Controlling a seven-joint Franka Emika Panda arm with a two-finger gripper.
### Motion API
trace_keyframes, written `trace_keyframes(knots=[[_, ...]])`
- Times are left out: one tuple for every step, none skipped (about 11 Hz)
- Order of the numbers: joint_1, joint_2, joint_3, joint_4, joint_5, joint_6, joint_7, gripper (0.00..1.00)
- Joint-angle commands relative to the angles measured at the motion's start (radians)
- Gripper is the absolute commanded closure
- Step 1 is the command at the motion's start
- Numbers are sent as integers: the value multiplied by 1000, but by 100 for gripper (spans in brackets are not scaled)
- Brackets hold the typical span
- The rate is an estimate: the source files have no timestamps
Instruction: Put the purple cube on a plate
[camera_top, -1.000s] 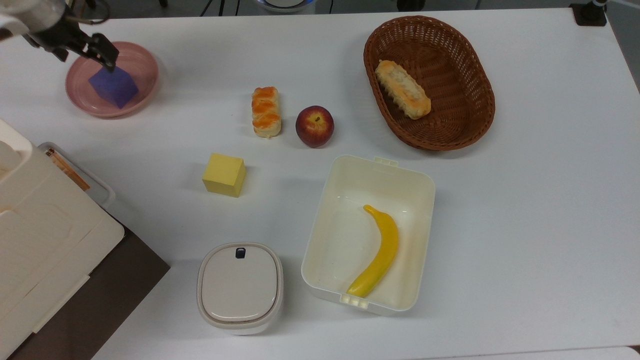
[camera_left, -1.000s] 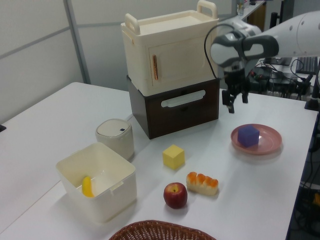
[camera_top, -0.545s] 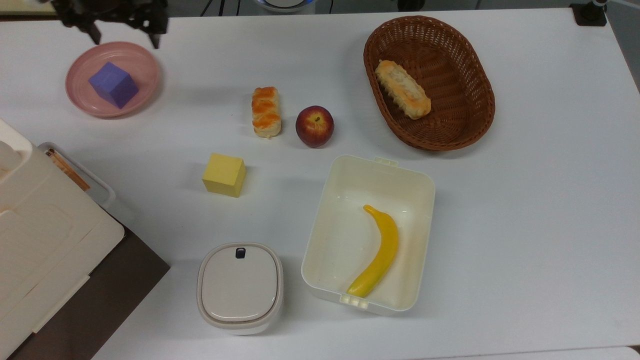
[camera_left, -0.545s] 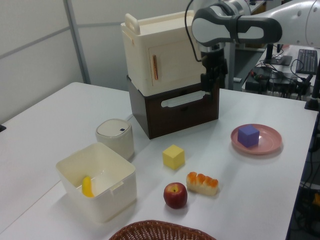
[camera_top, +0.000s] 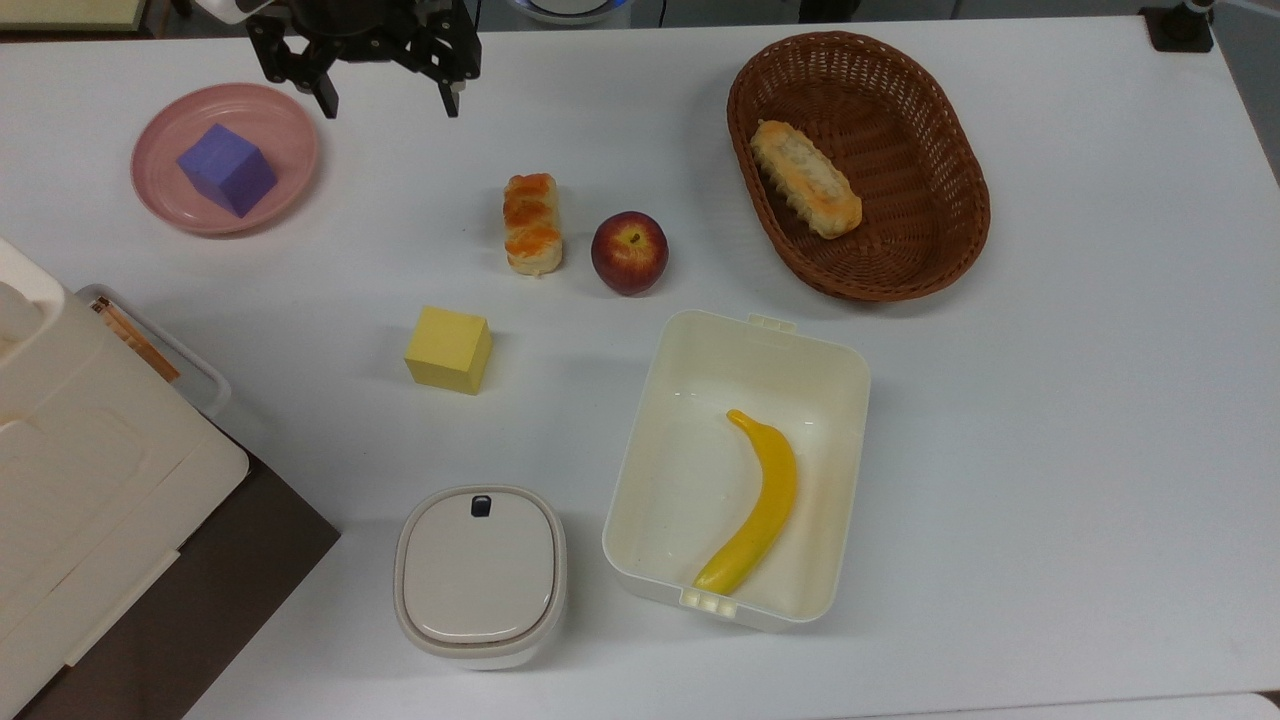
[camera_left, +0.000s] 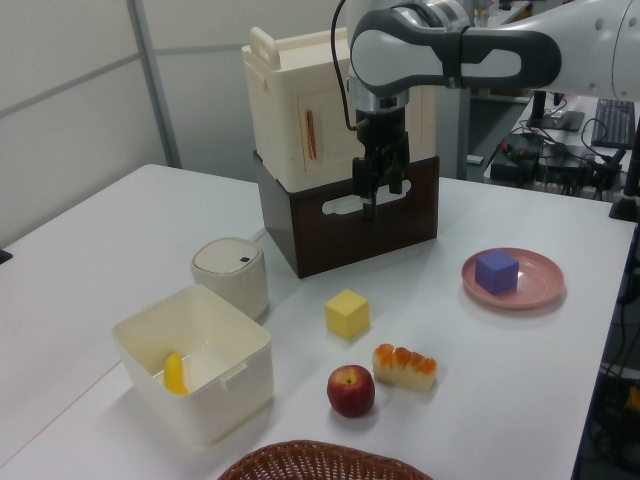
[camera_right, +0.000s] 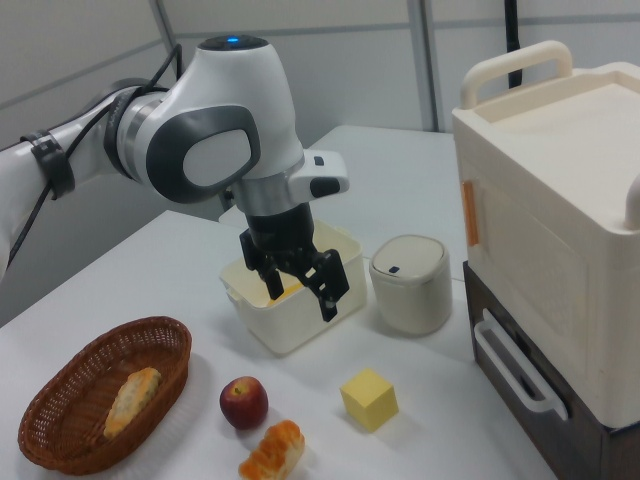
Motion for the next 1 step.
trace_keyframes(knots=[[20, -9, -11, -21, 15, 95, 12, 0]])
